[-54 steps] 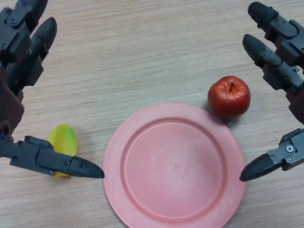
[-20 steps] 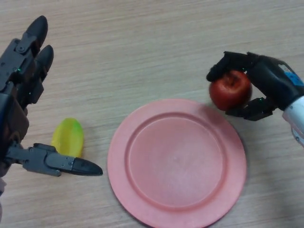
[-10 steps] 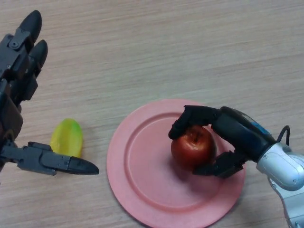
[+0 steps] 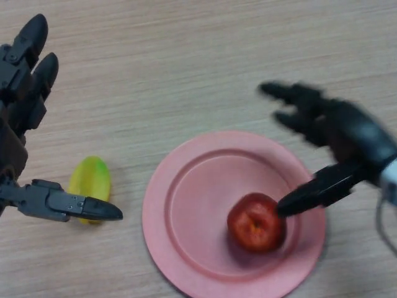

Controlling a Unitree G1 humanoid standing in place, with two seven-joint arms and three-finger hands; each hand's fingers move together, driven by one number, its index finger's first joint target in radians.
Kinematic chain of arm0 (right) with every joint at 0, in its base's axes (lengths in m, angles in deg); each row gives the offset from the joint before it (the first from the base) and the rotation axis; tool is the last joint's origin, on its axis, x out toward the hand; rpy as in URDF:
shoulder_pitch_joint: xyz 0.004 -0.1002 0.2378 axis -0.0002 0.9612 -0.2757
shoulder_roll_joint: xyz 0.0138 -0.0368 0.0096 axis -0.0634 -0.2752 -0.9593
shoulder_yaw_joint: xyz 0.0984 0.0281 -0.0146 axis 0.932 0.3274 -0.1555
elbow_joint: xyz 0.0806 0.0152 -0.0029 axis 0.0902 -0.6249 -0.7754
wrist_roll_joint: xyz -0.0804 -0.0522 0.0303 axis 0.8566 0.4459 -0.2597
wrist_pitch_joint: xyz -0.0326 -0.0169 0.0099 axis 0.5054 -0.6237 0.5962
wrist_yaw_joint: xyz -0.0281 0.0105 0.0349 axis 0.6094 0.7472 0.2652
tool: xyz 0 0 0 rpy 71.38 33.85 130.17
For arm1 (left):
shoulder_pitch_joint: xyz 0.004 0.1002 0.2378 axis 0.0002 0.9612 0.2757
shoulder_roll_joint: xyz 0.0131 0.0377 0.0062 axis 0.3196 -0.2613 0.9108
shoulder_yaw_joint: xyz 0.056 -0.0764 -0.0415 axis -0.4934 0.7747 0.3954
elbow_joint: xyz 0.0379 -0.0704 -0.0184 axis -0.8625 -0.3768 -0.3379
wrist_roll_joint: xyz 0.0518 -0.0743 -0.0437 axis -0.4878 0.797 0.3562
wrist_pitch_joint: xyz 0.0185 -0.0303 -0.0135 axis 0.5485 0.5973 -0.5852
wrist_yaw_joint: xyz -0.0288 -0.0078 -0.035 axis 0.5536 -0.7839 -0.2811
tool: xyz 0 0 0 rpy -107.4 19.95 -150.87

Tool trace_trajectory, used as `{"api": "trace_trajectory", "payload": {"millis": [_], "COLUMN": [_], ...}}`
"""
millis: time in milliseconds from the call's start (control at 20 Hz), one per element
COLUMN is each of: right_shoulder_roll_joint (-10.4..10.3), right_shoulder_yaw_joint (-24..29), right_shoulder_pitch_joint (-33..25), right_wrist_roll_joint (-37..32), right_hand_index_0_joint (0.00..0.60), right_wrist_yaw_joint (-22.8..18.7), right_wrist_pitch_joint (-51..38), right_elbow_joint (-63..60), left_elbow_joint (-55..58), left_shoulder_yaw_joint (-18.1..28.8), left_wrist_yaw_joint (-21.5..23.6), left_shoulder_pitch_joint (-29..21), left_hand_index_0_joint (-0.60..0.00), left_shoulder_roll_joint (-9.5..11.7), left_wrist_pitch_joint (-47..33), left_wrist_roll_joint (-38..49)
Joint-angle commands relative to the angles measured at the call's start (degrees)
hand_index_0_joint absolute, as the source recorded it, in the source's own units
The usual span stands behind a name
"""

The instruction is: Pick up the red apple and place it on the plate

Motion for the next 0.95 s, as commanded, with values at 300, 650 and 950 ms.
{"api": "trace_trajectory", "payload": {"millis": [300, 650, 950], "right_shoulder_roll_joint": [2.5, 2.2, 2.5], "right_shoulder_yaw_joint": [8.7, 9.8, 10.0], "right_shoulder_pitch_joint": [8.1, 9.4, 9.8], "right_wrist_roll_joint": [-12.7, -19.0, -20.6], "right_hand_index_0_joint": [0.0, 0.0, 0.0], "right_wrist_yaw_joint": [-8.2, -7.3, -6.7], "right_wrist_pitch_joint": [-12.9, -8.5, -6.4], "right_elbow_joint": [14.2, 19.7, 23.9], "left_elbow_joint": [1.5, 2.3, 4.8], "left_shoulder_yaw_joint": [3.7, 0.0, -0.6], "left_wrist_yaw_joint": [-1.4, 2.4, 1.6], "left_shoulder_pitch_joint": [0.3, -0.1, 1.0], "left_hand_index_0_joint": [0.0, 0.0, 0.0], "left_shoulder_roll_joint": [1.6, 0.8, 0.1], "left_wrist_pitch_joint": [-11.8, -8.1, -7.2], "left_wrist_roll_joint": [2.6, 2.3, 2.1]}}
